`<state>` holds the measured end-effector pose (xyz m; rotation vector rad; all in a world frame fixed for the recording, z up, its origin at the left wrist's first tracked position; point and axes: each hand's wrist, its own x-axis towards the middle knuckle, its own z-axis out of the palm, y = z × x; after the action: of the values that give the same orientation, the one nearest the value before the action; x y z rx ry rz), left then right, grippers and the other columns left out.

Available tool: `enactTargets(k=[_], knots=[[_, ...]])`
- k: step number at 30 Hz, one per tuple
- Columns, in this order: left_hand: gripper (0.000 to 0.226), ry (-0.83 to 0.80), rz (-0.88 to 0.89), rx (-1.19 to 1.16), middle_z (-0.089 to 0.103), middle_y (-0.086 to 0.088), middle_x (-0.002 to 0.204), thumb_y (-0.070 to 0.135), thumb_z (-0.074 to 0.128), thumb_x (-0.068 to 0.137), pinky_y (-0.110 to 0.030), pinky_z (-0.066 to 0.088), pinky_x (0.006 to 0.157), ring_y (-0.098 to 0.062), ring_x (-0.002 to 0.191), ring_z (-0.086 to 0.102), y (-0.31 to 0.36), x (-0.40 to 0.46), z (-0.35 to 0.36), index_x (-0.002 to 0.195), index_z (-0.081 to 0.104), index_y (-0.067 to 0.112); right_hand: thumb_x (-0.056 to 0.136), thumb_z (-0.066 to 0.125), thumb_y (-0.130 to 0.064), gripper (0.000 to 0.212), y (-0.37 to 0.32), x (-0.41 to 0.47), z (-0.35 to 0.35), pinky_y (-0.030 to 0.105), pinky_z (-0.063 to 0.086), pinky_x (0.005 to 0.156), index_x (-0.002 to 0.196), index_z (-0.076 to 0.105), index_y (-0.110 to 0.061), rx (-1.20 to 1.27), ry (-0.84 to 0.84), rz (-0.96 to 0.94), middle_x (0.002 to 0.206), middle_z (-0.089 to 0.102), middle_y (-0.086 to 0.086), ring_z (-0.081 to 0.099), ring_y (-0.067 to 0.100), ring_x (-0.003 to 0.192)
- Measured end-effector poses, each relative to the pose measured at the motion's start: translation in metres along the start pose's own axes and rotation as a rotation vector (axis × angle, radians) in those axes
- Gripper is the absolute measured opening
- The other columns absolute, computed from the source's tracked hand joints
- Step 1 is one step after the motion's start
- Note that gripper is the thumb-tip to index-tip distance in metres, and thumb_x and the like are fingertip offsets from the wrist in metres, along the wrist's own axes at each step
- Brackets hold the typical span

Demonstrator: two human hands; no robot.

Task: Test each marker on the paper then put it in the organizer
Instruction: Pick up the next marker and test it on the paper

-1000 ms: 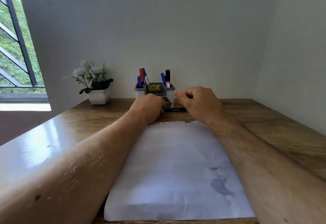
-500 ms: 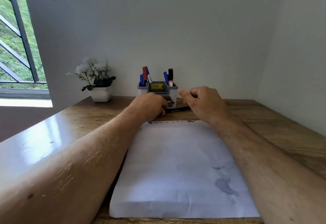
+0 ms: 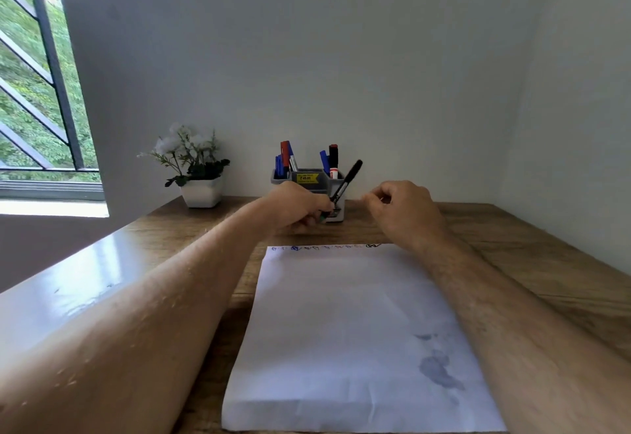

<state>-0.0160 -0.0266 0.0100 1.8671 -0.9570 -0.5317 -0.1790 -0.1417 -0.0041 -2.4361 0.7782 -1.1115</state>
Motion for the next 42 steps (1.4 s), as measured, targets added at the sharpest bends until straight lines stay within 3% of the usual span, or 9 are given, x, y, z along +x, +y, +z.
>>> enactTargets(k=[3, 8, 13, 16, 19, 23, 33, 38, 42], knots=[[0.018, -0.123, -0.008, -0.248, 0.064, -0.003, 0.069, 0.018, 0.069, 0.088, -0.021, 0.044, 0.054, -0.010, 0.058, 0.054, 0.006, -0.005, 0.008, 0.096, 0.069, 0.003, 0.099, 0.051, -0.043, 0.035, -0.003, 0.003, 0.002, 0.021, 0.041, 0.059, 0.095, 0.073, -0.016, 0.118, 0.012, 0.036, 0.090, 0.073, -0.002, 0.060, 0.007, 0.068], [0.012, -0.316, 0.043, -0.233, 0.064, -0.006, 0.070, 0.012, 0.065, 0.090, -0.023, 0.045, 0.060, -0.011, 0.059, 0.057, 0.014, -0.011, 0.022, 0.080, 0.067, 0.007, 0.100, 0.042, -0.053, 0.048, -0.013, 0.006, 0.001, 0.044, 0.057, 0.073, 0.096, 0.071, -0.014, 0.406, -0.014, 0.126, 0.082, 0.072, 0.009, 0.066, 0.022, 0.065], [0.013, -0.379, 0.088, -0.193, 0.068, -0.011, 0.083, 0.013, 0.060, 0.093, -0.025, 0.047, 0.065, -0.011, 0.063, 0.060, 0.016, -0.016, 0.030, 0.089, 0.072, 0.008, 0.105, 0.040, -0.040, 0.035, -0.021, 0.005, -0.004, 0.032, 0.055, 0.063, 0.102, 0.071, -0.023, 0.758, -0.059, 0.256, 0.088, 0.075, -0.005, 0.069, 0.014, 0.072], [0.016, -0.371, 0.102, -0.221, 0.072, -0.010, 0.085, 0.020, 0.064, 0.091, -0.029, 0.048, 0.071, -0.013, 0.067, 0.064, 0.017, -0.018, 0.029, 0.087, 0.074, 0.009, 0.102, 0.046, -0.042, 0.034, -0.023, 0.006, -0.007, 0.038, 0.056, 0.072, 0.095, 0.075, -0.024, 0.944, -0.086, 0.291, 0.082, 0.075, -0.004, 0.067, 0.017, 0.075], [0.028, -0.238, 0.123, -0.249, 0.076, -0.009, 0.081, 0.035, 0.068, 0.089, -0.033, 0.049, 0.076, -0.015, 0.067, 0.066, 0.018, -0.015, 0.030, 0.079, 0.078, 0.011, 0.097, 0.059, -0.038, 0.024, -0.022, 0.006, -0.009, 0.035, 0.053, 0.064, 0.093, 0.075, -0.022, 1.007, -0.068, 0.263, 0.071, 0.065, -0.001, 0.061, 0.016, 0.062], [0.035, 0.065, 0.229, -0.320, 0.074, -0.003, 0.075, 0.044, 0.067, 0.089, -0.021, 0.047, 0.052, -0.012, 0.063, 0.062, 0.018, -0.012, 0.025, 0.088, 0.077, 0.010, 0.099, 0.058, -0.031, 0.021, -0.021, 0.000, -0.010, 0.025, 0.042, 0.041, 0.099, 0.074, -0.018, 0.902, -0.071, 0.237, 0.076, 0.055, 0.002, 0.046, 0.012, 0.046], [0.050, 0.091, 0.362, -0.444, 0.076, -0.005, 0.090, 0.049, 0.067, 0.075, -0.028, 0.054, 0.065, -0.015, 0.076, 0.064, 0.016, -0.009, 0.024, 0.105, 0.074, 0.009, 0.096, 0.057, -0.046, 0.034, -0.020, -0.001, -0.005, 0.022, 0.035, 0.053, 0.082, 0.077, -0.022, 0.378, -0.077, 0.102, 0.056, 0.060, -0.007, 0.045, -0.003, 0.036], [0.031, 0.105, 0.356, -0.599, 0.073, -0.006, 0.084, 0.033, 0.067, 0.090, -0.023, 0.052, 0.058, -0.011, 0.068, 0.063, 0.019, -0.008, 0.021, 0.103, 0.073, 0.005, 0.092, 0.058, -0.056, 0.050, -0.018, -0.002, -0.010, 0.013, 0.031, 0.041, 0.063, 0.072, -0.018, 0.303, 0.008, 0.073, 0.036, 0.046, -0.010, 0.039, 0.004, 0.033], [0.019, 0.216, 0.349, -0.795, 0.072, -0.012, 0.090, 0.025, 0.064, 0.095, -0.022, 0.053, 0.060, -0.011, 0.068, 0.062, 0.025, -0.010, 0.016, 0.094, 0.074, 0.009, 0.094, 0.056, -0.055, 0.050, -0.016, -0.003, -0.014, 0.019, 0.036, 0.050, 0.068, 0.073, -0.016, 0.387, 0.100, 0.126, 0.042, 0.051, -0.011, 0.046, 0.002, 0.039]])
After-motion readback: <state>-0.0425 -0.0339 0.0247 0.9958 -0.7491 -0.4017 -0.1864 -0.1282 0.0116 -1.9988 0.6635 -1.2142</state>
